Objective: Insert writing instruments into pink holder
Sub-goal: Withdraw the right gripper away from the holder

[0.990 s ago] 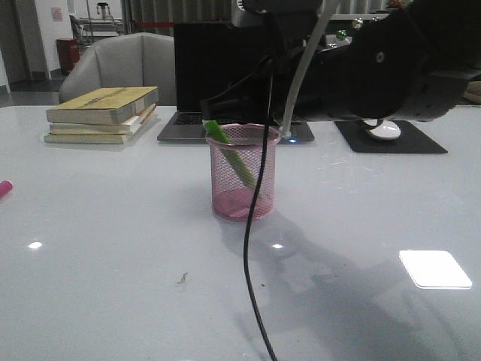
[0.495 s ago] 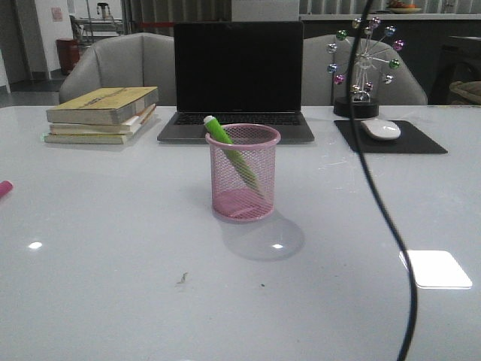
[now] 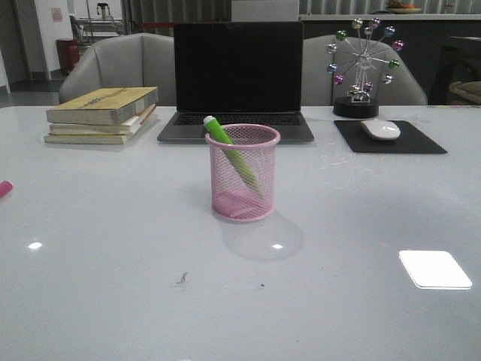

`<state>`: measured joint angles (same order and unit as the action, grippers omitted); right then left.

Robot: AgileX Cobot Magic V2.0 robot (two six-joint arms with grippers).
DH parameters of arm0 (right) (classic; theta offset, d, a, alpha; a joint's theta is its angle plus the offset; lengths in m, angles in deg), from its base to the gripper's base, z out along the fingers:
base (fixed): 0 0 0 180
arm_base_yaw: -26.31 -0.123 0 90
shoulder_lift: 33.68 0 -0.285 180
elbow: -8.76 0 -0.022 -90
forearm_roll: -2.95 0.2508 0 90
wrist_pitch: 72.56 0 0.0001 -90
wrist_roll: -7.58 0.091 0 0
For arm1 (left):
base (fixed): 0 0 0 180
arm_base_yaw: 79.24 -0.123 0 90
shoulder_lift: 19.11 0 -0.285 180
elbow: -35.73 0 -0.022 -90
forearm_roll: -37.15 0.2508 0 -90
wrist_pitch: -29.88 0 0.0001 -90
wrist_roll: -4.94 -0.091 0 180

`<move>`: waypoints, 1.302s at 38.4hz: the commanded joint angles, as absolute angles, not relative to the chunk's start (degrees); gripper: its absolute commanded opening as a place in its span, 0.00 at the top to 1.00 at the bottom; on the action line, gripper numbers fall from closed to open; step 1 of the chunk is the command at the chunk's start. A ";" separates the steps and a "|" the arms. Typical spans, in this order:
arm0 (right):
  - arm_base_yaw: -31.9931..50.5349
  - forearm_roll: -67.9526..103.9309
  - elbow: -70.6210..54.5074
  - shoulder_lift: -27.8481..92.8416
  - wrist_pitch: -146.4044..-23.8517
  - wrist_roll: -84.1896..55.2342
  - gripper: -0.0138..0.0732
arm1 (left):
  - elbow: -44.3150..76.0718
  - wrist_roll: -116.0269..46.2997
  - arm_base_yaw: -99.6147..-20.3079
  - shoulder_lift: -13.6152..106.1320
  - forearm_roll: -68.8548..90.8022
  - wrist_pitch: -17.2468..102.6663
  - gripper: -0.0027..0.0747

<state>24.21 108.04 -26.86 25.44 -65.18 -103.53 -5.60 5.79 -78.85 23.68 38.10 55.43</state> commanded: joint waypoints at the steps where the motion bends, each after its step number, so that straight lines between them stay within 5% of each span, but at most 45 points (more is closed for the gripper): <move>1: 24.62 108.42 -29.24 22.28 -66.25 -104.47 0.46 | -3.84 5.94 -78.49 24.08 37.73 50.70 0.46; 13: 24.62 108.42 -45.71 11.12 -64.78 -103.33 0.46 | -3.84 5.94 -78.49 24.08 37.73 50.70 0.46; 50: 24.62 108.42 -46.19 9.85 -63.43 -103.38 0.46 | -3.84 5.94 -78.49 24.08 37.73 50.70 0.46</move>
